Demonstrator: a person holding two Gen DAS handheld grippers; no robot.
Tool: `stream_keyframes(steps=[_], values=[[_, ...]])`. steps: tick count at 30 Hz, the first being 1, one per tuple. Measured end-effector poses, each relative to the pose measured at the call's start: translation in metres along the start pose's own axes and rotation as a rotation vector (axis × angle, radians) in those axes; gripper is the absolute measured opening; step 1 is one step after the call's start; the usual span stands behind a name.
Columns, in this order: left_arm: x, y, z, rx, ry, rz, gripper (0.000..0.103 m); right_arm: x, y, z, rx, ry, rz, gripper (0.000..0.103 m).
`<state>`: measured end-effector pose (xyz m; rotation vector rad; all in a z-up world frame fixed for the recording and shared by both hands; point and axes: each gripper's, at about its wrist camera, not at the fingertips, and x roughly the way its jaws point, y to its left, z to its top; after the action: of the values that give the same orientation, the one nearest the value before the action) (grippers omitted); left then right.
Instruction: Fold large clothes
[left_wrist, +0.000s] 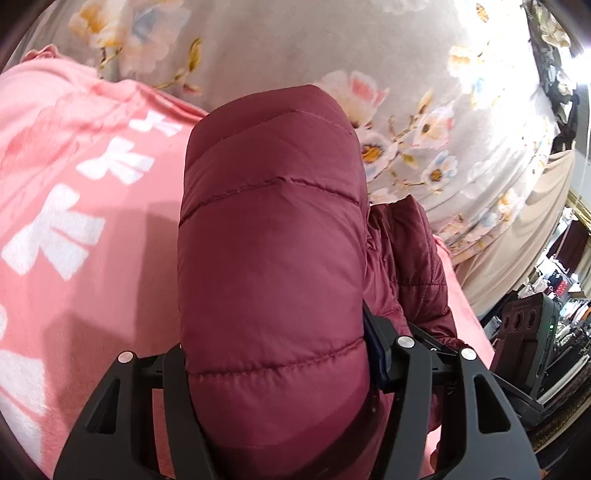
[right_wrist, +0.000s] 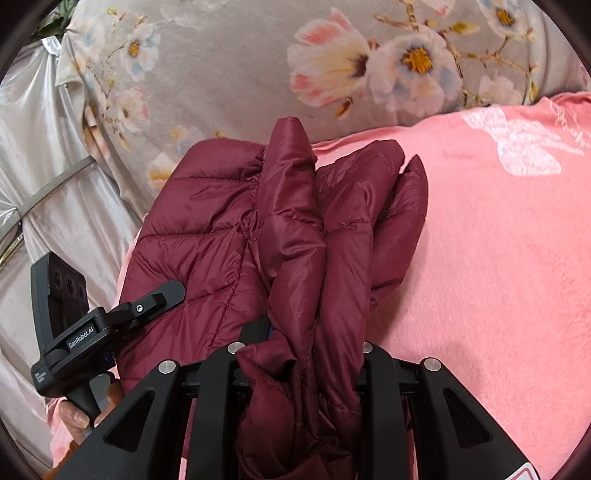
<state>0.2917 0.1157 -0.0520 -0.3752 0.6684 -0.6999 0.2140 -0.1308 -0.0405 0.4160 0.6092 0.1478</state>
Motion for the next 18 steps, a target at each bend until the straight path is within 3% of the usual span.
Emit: stream_keyframes(steps=[11,13,18], values=[[0.006,0.005,-0.01,0.023,-0.015,0.036,0.059,0.011,-0.011,-0.005,0.035,0.033,-0.022,0.028],[0.008,0.004,-0.01,0.027,-0.013,0.052,0.06,0.013,-0.012,-0.005,0.041,0.046,-0.032,0.032],[0.006,-0.002,-0.012,0.04,-0.012,0.159,0.072,0.012,-0.015,-0.005,0.064,0.071,-0.071,0.056]])
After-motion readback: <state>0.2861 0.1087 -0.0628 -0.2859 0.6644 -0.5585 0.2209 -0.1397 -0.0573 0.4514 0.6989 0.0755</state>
